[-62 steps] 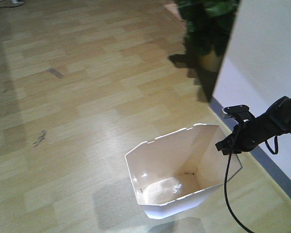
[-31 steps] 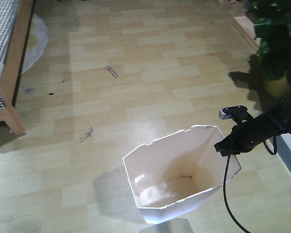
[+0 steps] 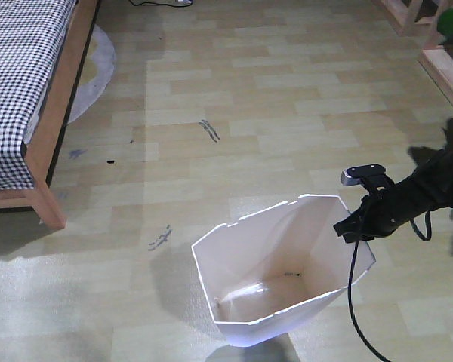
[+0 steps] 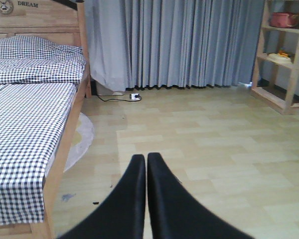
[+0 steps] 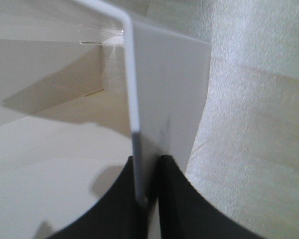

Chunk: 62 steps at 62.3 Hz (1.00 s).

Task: Move trash bin to bedside with robot
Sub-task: 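Turn the base toward the bed while holding the bin in the right gripper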

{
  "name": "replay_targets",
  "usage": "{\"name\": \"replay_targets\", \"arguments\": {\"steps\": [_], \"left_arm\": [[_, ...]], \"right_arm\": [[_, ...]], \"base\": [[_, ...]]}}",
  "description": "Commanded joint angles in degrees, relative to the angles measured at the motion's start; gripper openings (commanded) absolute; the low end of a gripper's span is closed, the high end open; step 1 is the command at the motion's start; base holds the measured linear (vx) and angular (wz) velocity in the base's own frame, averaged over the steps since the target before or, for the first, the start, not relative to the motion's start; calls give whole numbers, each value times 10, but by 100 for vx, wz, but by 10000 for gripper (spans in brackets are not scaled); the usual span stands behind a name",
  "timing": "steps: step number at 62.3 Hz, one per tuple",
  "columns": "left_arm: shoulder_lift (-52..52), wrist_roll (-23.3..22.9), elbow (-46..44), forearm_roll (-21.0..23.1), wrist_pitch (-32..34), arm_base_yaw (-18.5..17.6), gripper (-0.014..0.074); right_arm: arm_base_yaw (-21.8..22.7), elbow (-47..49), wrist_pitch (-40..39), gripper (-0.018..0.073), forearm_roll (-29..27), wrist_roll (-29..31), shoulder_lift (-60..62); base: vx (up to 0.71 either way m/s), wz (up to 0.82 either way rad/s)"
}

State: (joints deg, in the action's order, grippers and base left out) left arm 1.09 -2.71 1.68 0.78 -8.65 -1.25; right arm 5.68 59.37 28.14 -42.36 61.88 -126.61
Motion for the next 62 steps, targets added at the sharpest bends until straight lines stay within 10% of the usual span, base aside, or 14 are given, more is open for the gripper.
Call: {"name": "replay_targets", "arguments": {"steps": [1,62], "left_arm": [[6,-5,16,2,45,-3,-6],[6,-5,16,2,45,-3,-6]], "right_arm": [[2,14,43,-6,-41,-5,43],[2,14,43,-6,-41,-5,43]], "base": [[39,11],[43,7]]}}
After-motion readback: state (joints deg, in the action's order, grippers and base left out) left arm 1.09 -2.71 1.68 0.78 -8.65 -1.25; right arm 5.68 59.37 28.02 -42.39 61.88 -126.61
